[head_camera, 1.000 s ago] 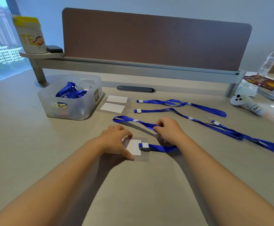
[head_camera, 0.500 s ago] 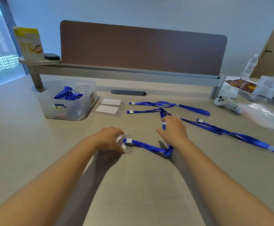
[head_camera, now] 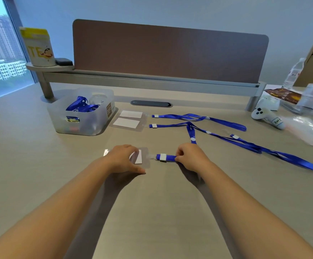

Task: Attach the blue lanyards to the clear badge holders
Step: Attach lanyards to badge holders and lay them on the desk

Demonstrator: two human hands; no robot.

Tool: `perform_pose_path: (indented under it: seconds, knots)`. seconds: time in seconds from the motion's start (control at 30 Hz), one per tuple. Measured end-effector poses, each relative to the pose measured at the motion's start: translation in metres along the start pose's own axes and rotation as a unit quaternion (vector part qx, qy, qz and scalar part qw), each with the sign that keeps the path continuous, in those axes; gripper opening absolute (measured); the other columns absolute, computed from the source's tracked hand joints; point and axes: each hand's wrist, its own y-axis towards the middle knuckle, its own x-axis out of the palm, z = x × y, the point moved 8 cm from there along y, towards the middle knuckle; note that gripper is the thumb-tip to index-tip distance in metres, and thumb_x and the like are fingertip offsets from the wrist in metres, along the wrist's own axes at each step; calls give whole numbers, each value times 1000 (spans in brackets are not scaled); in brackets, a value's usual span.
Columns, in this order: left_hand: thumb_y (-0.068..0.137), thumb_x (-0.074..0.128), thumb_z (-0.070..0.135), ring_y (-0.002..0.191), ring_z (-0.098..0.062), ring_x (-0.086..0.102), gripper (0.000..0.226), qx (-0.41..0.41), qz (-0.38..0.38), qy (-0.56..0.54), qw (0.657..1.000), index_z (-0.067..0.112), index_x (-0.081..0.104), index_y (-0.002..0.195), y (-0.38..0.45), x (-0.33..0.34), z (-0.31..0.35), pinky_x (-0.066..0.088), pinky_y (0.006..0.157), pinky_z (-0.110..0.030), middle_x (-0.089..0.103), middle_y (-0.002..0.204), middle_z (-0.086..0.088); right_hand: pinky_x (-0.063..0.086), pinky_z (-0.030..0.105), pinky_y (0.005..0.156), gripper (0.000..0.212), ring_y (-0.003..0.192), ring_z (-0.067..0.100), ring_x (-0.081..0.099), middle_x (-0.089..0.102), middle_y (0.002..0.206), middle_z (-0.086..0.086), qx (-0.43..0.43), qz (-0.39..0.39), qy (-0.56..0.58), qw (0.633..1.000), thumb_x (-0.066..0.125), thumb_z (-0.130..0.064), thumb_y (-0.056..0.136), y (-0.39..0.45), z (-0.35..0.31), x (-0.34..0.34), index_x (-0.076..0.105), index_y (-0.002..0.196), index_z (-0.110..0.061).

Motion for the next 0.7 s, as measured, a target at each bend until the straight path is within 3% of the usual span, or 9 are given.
perform_pose_path:
  seconds: [0.13, 0.27, 0.43, 0.6, 0.7]
  knots:
    - [67, 66, 51, 133, -26, 25, 80, 22, 39, 6, 999, 21, 30, 132, 4, 0, 16, 26, 110, -44, 30, 146, -5, 45, 35, 98, 37, 113, 21, 54, 57, 125, 8, -12, 10, 8, 1000, 59, -22, 85, 3, -1, 1, 55, 119, -10]
    - [72, 64, 44, 130, -24, 29, 68, 44, 52, -9, 998, 20, 36, 129, 5, 2, 32, 29, 108, -41, 36, 143, -4, 44, 33, 98, 49, 118, 22, 51, 51, 132, 8, -59, 13, 58, 996, 61, -29, 84, 6, -21, 10, 49, 128, -13]
    - [73, 65, 41, 122, -23, 38, 60, 46, 67, -29, 996, 17, 44, 123, 6, 1, 29, 35, 102, -37, 46, 135, -6, 46, 29, 88, 32, 101, 21, 56, 61, 116, 11, -78, 19, 31, 996, 58, -24, 86, 13, -37, 18, 62, 114, -9]
    - [71, 67, 39, 120, -22, 40, 56, 64, 104, -52, 991, 16, 48, 119, 2, -7, 32, 35, 101, -35, 48, 133, -6, 43, 20, 65, 14, 71, 11, 51, 57, 90, 8, -60, -13, 149, 987, 55, -12, 87, 16, -37, 18, 60, 98, -6]
    - [70, 69, 39, 119, -20, 41, 58, 86, 120, -64, 987, 19, 47, 120, -1, -15, 38, 36, 100, -35, 48, 132, -4, 45, 17, 62, 8, 67, 11, 54, 59, 94, 14, -46, -30, 258, 965, 52, -8, 89, 13, -37, 12, 55, 96, -9]
